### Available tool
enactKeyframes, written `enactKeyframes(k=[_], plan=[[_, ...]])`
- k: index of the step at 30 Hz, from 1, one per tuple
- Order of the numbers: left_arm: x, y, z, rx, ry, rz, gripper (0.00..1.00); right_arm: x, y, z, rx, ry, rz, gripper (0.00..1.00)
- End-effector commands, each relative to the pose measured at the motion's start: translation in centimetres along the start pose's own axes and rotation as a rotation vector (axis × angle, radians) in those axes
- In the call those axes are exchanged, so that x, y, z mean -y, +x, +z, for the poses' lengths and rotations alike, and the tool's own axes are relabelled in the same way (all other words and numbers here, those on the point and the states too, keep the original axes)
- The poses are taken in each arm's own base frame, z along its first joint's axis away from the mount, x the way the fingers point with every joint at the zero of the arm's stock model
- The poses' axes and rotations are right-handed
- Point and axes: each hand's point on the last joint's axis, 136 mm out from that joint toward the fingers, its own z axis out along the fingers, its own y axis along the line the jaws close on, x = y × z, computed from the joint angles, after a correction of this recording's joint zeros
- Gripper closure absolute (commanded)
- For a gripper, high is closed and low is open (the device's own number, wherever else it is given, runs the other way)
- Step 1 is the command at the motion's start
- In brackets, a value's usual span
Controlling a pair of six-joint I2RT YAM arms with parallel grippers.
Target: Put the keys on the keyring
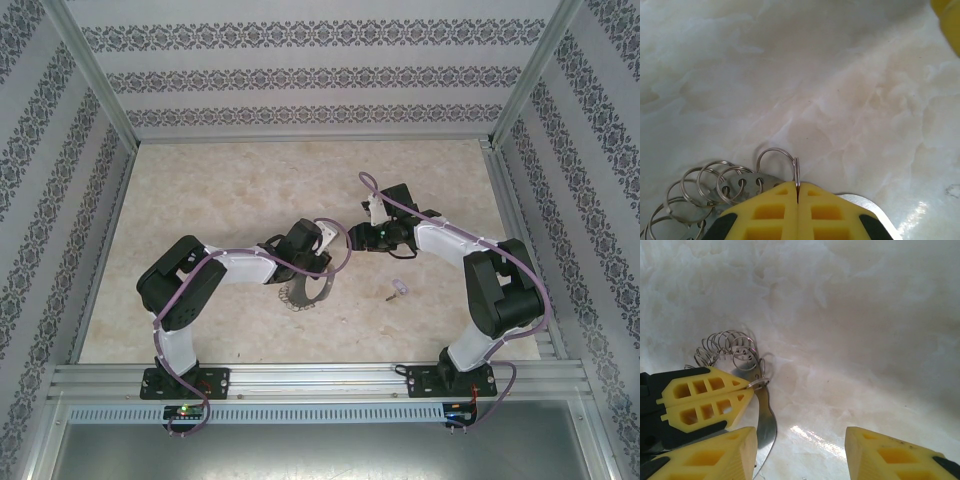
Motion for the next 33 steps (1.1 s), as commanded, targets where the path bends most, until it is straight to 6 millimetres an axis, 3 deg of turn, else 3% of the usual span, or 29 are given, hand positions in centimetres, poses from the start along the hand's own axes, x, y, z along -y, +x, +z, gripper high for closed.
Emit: enactKeyframes(k=[1, 8, 17, 33], plan=[[1.3, -1.5, -1.3, 0.049, 0.076, 0.025, 1.00, -0.3, -0.8, -0.6, 0.025, -0.020, 0.000, 0.50], [2.9, -1.9, -3.3, 0.042, 0.223, 0.042, 1.00, -0.3, -0.5, -1.0, 0.032, -0.032, -0.016, 0.50], [4.7, -1.2, -3.7, -0.044, 0.415, 0.023, 1.00, -0.7, 0.5, -1.3, 0.041, -0.071, -0.022, 0.51], [5.8, -1.6, -5.9, -0.112, 0.572, 0.027, 1.00, -5.6, 3.1, -2.9, 0.046, -0.368, -0.187, 0.59]])
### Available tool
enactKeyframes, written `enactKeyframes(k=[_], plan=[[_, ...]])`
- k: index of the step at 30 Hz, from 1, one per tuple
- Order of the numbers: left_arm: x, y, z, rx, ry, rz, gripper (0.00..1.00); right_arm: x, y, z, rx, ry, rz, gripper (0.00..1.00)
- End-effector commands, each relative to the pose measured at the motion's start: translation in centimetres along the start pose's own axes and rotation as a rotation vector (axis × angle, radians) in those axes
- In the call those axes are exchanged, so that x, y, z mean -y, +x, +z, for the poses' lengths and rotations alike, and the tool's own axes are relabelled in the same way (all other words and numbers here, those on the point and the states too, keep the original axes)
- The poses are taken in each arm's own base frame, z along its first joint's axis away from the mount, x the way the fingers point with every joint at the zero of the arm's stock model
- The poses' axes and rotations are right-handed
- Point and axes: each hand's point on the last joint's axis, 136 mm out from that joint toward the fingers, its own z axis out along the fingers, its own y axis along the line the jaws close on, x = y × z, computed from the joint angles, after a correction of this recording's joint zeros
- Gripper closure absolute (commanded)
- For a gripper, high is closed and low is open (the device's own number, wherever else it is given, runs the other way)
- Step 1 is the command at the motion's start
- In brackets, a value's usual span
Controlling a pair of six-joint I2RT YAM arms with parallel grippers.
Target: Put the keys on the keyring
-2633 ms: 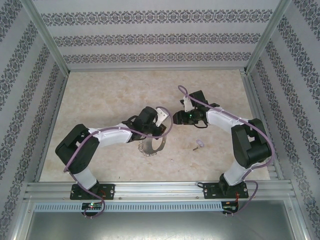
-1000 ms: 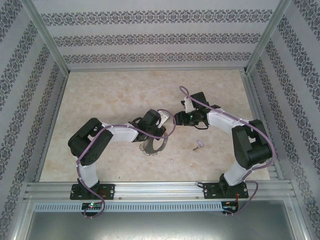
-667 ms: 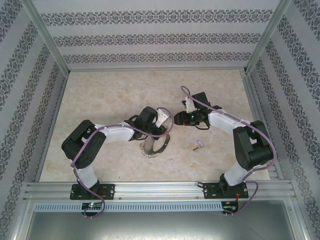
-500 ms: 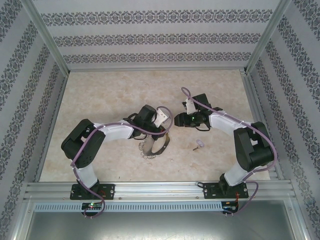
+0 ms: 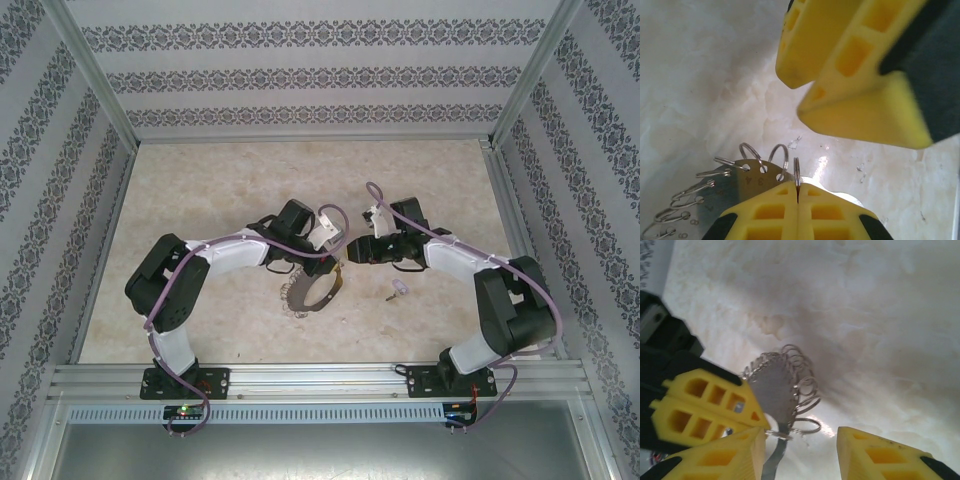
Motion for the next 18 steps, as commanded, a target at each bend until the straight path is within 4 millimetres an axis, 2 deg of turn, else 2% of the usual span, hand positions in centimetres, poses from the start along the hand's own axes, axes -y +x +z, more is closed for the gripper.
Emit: enactKeyframes(k=[1, 5, 18], plan=[[1.2, -0.2, -1.0, -0.018, 0.077, 0.011, 1.00, -2.5, -0.2, -0.6, 0.021, -0.117, -0.099, 0.60], [1.9, -0.5, -1.8, -0.022, 0.112, 0.013, 1.00, -3.7, -0.1, -0.9, 0.038, -0.188, -0.121, 0.60], [3.5, -2.6, -4.3, 0.044, 0.197, 0.030, 1.00, -4.4, 0.0, -0.7, 0.083, -0.276, -0.128, 0.61]])
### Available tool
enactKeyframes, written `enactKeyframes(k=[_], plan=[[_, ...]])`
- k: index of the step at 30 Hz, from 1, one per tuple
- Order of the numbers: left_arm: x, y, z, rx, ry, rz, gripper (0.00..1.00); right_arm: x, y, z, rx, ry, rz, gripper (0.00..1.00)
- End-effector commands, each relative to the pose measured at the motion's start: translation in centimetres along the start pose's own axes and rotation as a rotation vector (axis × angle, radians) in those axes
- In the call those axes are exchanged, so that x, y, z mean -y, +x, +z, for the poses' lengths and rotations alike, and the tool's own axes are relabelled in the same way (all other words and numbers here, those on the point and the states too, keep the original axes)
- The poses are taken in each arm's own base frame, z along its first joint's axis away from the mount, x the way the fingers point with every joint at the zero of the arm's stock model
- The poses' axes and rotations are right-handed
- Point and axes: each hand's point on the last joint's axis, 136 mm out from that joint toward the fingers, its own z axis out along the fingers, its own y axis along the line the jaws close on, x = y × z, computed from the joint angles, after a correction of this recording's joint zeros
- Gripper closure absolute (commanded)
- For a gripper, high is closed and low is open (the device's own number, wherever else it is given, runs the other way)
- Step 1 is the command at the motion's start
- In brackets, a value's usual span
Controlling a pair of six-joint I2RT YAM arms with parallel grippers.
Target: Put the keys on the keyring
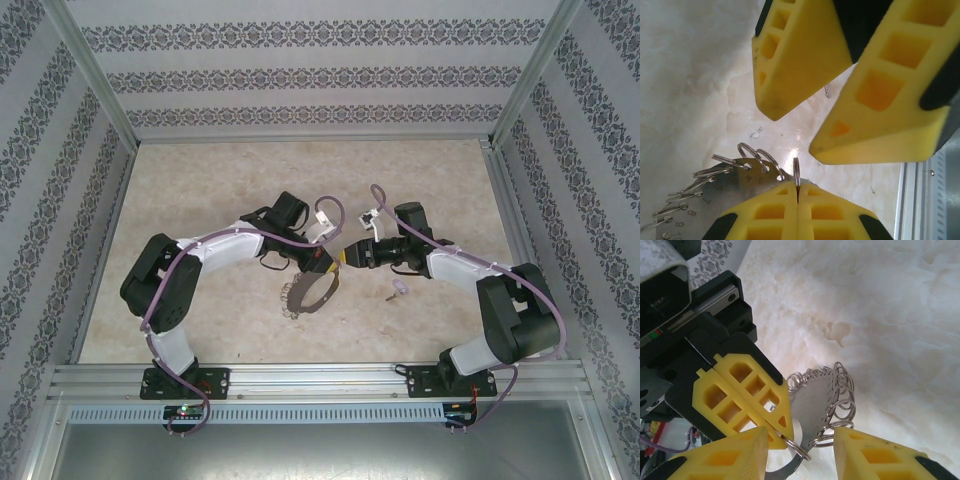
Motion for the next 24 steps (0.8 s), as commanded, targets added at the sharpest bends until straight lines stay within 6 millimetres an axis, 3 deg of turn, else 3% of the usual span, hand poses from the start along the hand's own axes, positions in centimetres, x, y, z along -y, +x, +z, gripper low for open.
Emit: enactKeyframes(k=[1, 6, 19, 20, 22, 24], plan=[[1.9, -2.0, -1.9, 0.058, 0.059, 0.057, 1.00, -1.0, -0.4, 0.1, 0.028, -0.066, -0.030, 0.61], [2.3, -2.3, -2.4, 0.068, 0.067, 0.061, 1.00, -1.3, -0.4, 0.6, 0.025, -0.102, -0.028, 0.61], [1.9, -2.8, -3.2, 0.100, 0.063, 0.050, 1.00, -1.3, 0.4, 1.0, 0.018, -0.141, -0.004, 0.77], [1.8, -2.9, -3.3, 0.101, 0.060, 0.051, 1.00, -1.3, 0.4, 1.0, 0.017, -0.143, -0.002, 0.77], [1.8, -2.9, -3.3, 0.101, 0.058, 0.050, 1.00, -1.2, 0.5, 1.0, 0.019, -0.140, 0.000, 0.65], [1.8, -3.0, -3.2, 0.101, 0.059, 0.051, 1.00, -1.3, 0.7, 1.0, 0.021, -0.140, 0.003, 0.63]])
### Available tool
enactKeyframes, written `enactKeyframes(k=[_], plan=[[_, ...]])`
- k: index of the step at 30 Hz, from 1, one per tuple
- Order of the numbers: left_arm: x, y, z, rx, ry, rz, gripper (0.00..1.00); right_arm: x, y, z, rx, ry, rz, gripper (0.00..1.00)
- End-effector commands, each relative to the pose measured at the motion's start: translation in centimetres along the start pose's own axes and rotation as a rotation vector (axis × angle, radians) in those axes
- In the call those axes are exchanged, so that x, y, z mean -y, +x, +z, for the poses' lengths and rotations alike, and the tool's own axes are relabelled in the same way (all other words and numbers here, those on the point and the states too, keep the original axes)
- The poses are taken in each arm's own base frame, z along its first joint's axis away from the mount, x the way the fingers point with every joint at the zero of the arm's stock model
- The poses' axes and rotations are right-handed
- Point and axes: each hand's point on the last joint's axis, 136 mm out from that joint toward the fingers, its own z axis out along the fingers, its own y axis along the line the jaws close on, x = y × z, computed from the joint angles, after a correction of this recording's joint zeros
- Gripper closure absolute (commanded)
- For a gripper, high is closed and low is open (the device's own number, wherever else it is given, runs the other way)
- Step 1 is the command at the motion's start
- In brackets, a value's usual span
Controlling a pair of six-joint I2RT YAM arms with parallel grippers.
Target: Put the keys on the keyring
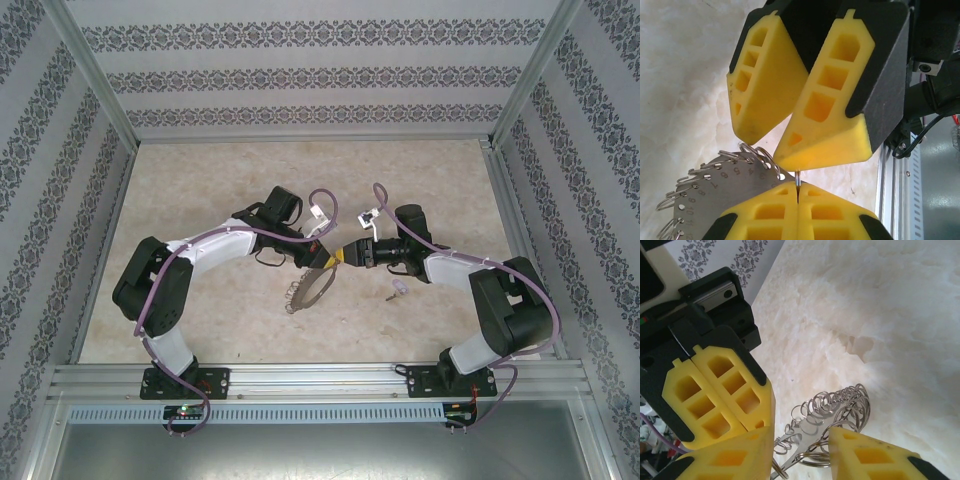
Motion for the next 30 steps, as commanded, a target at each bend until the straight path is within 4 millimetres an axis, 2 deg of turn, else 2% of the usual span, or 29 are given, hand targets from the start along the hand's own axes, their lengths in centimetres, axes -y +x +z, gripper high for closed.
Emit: enactKeyframes(k=[1, 9, 16, 22, 30], plan=[[0.8, -2.0, -1.5, 0.055, 0.009, 0.046, 1.00, -0.5, 1.0, 0.2, -0.019, -0.037, -0.004, 0.63], [0.8, -2.1, -1.6, 0.055, 0.007, 0.052, 1.00, -0.6, 0.3, -0.9, 0.036, -0.004, -0.014, 0.64], [0.8, -2.1, -1.6, 0.054, 0.006, 0.053, 1.00, -1.7, 0.0, -1.5, 0.053, -0.027, -0.027, 0.67], [0.8, -2.2, -1.6, 0.055, 0.006, 0.058, 1.00, -2.2, 0.4, -1.0, 0.024, -0.059, -0.028, 0.68], [1.0, -2.4, -1.7, 0.057, 0.009, 0.061, 1.00, -1.6, 0.5, 0.3, 0.003, -0.065, -0.017, 0.68]])
